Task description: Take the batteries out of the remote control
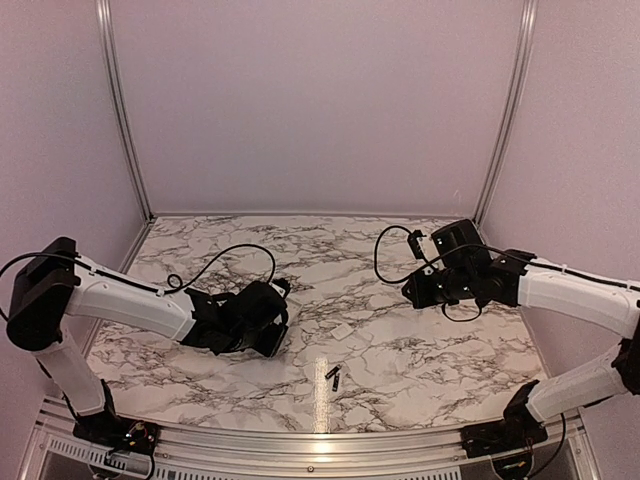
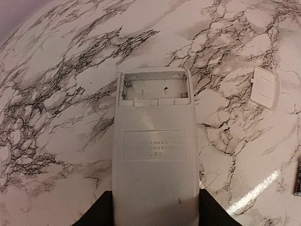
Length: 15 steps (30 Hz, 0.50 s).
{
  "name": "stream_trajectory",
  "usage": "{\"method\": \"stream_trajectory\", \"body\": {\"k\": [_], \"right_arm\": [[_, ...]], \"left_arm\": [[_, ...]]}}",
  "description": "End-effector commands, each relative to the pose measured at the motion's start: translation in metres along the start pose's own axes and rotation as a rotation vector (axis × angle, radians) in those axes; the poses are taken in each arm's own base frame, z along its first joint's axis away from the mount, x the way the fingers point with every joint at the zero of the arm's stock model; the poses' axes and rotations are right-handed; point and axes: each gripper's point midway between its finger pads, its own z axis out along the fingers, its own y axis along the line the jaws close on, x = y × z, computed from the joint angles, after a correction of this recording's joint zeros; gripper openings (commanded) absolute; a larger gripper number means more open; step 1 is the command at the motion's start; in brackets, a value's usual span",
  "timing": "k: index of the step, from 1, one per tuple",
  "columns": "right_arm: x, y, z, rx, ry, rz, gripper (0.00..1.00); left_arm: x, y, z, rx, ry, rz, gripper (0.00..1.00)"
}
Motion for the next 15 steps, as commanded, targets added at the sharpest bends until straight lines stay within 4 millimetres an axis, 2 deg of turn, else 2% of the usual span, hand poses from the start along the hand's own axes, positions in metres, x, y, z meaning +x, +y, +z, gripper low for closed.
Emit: {"method": "stream_trajectory", "body": {"k": [1, 15], "right_arm": [[-0.008, -0.01, -0.001, 0.06, -0.056, 0.065, 0.0], [0.001, -0.006, -0.003, 0.017, -0.054, 0.069, 0.0]], "left_arm": [[0.01, 0.012, 0.01, -0.057, 0.051, -0.186, 0.13], [0.037, 0.018, 0.027, -0.097, 0.142, -0.4, 0.13]]}}
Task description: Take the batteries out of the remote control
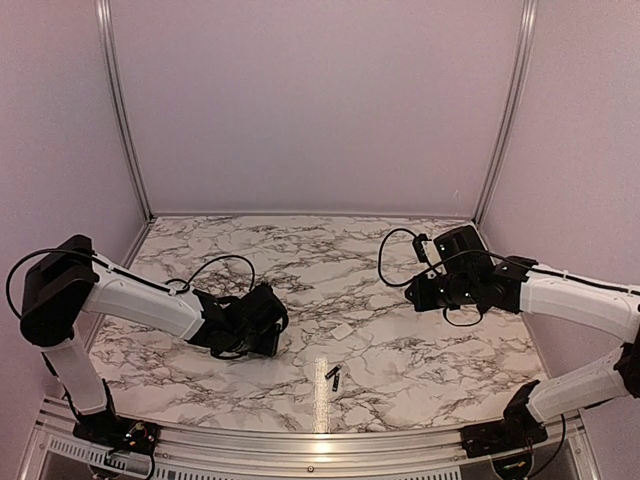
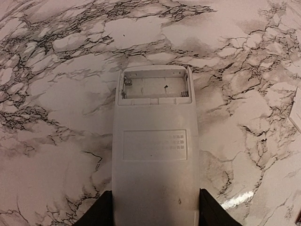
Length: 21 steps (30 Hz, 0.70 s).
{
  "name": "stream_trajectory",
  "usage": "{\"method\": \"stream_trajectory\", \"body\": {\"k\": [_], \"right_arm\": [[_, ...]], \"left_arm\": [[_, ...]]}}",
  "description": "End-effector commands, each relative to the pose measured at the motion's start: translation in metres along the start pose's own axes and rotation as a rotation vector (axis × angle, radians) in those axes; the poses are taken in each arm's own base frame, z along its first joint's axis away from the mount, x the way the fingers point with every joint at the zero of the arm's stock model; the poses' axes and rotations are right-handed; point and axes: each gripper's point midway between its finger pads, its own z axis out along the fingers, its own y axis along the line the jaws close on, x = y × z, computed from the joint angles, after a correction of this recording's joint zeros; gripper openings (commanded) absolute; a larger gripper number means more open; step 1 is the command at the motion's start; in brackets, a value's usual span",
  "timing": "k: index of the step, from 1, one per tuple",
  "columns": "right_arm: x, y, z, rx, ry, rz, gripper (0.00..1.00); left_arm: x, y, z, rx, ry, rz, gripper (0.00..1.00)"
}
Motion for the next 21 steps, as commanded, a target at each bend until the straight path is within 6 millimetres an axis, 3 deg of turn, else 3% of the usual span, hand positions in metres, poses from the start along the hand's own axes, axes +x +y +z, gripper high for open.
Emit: {"method": "stream_trajectory", "body": {"k": [1, 6, 9, 14, 21], "right_arm": [[-0.006, 0.004, -0.006, -0.021, -0.034, 0.013, 0.0], [-0.004, 0.003, -0.005, -0.019, -0.028, 0.005, 0.0], [-0.003, 0.003, -0.005, -0.018, -0.026, -0.001, 0.0], [0.003, 0.001, -0.001, -0.02, -0.011, -0.007, 0.0], [0.008, 0.002, 0.003, -0.031, -0.009, -0.003, 0.0]], "left_arm": [[0.009, 0.003, 0.008, -0.033, 0.046, -0.079, 0.13], [0.017, 0.004, 0.014, -0.041, 0.068, -0.111, 0.17], [0.017, 0.002, 0.014, -0.035, 0.069, -0.112, 0.26], [0.015, -0.004, 0.011, -0.015, 0.055, -0.101, 0.61], [0.009, -0.01, 0.006, 0.012, 0.036, -0.09, 0.91]]}}
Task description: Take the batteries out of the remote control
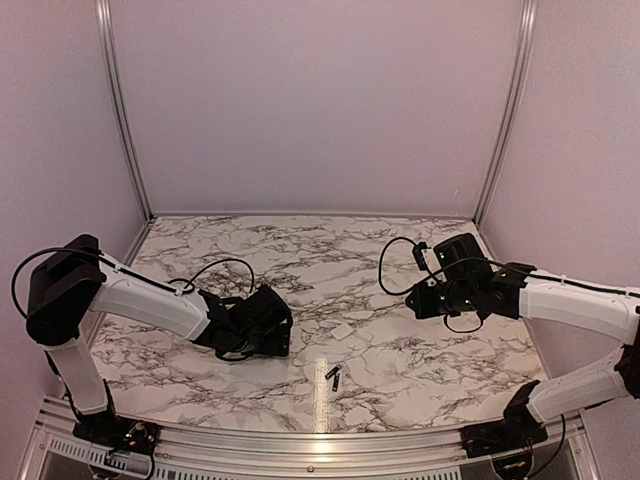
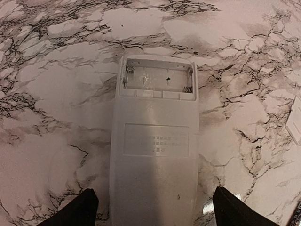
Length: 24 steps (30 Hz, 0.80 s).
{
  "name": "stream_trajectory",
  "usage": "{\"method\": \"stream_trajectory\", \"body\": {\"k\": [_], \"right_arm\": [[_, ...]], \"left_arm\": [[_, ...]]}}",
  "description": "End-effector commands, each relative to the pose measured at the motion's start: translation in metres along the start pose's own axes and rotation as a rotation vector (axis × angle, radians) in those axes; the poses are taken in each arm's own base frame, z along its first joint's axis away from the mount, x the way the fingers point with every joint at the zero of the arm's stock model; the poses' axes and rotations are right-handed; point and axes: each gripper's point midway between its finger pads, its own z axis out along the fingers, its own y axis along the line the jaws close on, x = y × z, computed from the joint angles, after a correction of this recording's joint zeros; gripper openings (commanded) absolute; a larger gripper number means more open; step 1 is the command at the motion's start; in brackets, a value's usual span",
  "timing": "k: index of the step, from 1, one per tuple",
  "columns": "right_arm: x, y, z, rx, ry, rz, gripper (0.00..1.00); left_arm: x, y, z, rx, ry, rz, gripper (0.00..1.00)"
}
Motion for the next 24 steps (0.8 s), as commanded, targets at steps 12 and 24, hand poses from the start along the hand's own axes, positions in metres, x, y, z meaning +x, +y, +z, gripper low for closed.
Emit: {"method": "stream_trajectory", "body": {"k": [12, 24], "right_arm": [[-0.01, 0.008, 0.014, -0.048, -0.087, 0.044, 0.0], [-0.014, 0.02, 0.056, -0.113, -0.148, 0.046, 0.0]], "left_arm": [[-0.034, 0.003, -0.035, 0.005, -0.118, 0.02, 0.96], [-0.073, 0.031, -0.087, -0.057, -0.296, 0.115, 0.99]]}}
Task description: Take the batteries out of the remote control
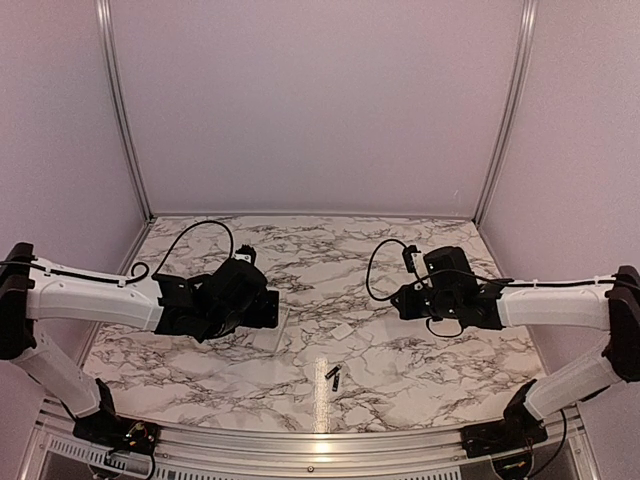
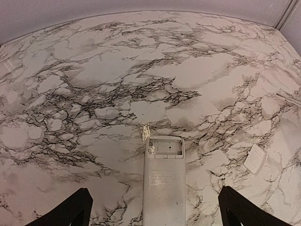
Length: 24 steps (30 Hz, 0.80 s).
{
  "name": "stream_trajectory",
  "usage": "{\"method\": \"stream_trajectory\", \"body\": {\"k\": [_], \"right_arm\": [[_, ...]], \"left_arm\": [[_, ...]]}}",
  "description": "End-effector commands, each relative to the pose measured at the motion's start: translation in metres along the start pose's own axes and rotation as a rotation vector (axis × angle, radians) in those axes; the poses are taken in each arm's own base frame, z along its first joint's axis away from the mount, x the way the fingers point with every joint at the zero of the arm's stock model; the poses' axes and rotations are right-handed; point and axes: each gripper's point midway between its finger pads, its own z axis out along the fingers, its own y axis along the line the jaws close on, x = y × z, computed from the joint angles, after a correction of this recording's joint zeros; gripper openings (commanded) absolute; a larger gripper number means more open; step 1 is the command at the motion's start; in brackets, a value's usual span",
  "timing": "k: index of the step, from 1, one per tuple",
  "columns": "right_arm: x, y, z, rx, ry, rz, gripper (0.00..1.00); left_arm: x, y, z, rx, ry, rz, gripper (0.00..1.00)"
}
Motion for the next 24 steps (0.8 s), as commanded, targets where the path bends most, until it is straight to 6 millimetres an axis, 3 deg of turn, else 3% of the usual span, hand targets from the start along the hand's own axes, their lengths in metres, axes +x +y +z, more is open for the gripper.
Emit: {"method": "stream_trajectory", "body": {"k": [1, 9, 24], "right_arm": [[-0.006, 0.011, 0.019, -0.056, -0.041, 0.003, 0.0], [0.005, 0.013, 0.049, -0.076, -0.027, -0.046, 0.0], [0.064, 0.009, 0.081, -0.106, 0.168, -0.042, 0.02]], "left_arm": [[-0.002, 0.024, -0.015, -0.062, -0.031, 0.101, 0.99], [-0.012, 0.042, -0.039, -0.06, -0.087, 0.084, 0.99], [-0.013, 0.062, -0.06, -0.059, -0.117, 0.055, 0.99]]}}
